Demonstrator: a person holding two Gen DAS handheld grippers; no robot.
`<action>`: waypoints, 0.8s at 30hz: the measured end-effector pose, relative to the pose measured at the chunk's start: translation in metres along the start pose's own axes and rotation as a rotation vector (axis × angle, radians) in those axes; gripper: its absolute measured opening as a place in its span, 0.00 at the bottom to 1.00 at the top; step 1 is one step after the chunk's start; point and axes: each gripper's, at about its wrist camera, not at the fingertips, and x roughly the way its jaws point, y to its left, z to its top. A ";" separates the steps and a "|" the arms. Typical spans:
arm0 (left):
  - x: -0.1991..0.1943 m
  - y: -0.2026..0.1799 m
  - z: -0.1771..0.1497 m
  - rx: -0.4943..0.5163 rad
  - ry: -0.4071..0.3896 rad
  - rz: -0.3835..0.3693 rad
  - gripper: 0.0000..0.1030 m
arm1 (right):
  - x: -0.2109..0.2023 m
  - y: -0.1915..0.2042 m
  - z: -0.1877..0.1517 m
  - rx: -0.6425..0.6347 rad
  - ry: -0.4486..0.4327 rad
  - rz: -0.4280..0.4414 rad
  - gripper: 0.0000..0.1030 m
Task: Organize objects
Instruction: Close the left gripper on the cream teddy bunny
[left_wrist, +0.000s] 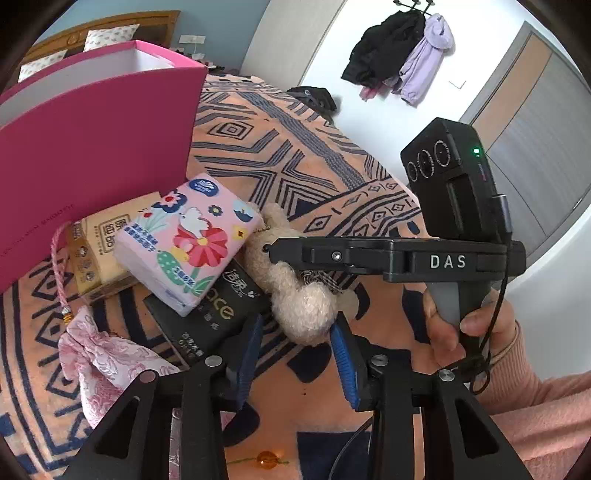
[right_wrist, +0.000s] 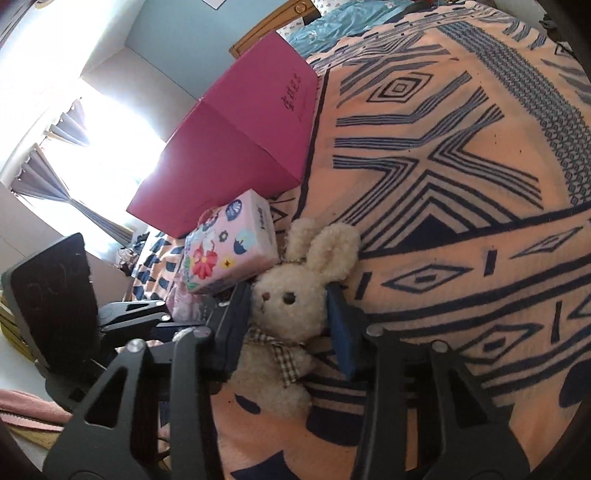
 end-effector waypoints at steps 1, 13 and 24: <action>0.001 -0.001 0.000 0.001 0.002 -0.009 0.34 | 0.001 0.001 0.000 -0.006 -0.004 -0.002 0.41; -0.022 -0.016 0.011 0.046 -0.065 -0.070 0.31 | -0.037 0.023 0.007 -0.072 -0.107 -0.052 0.40; -0.077 -0.009 0.040 0.079 -0.200 -0.022 0.31 | -0.047 0.080 0.052 -0.238 -0.183 -0.021 0.40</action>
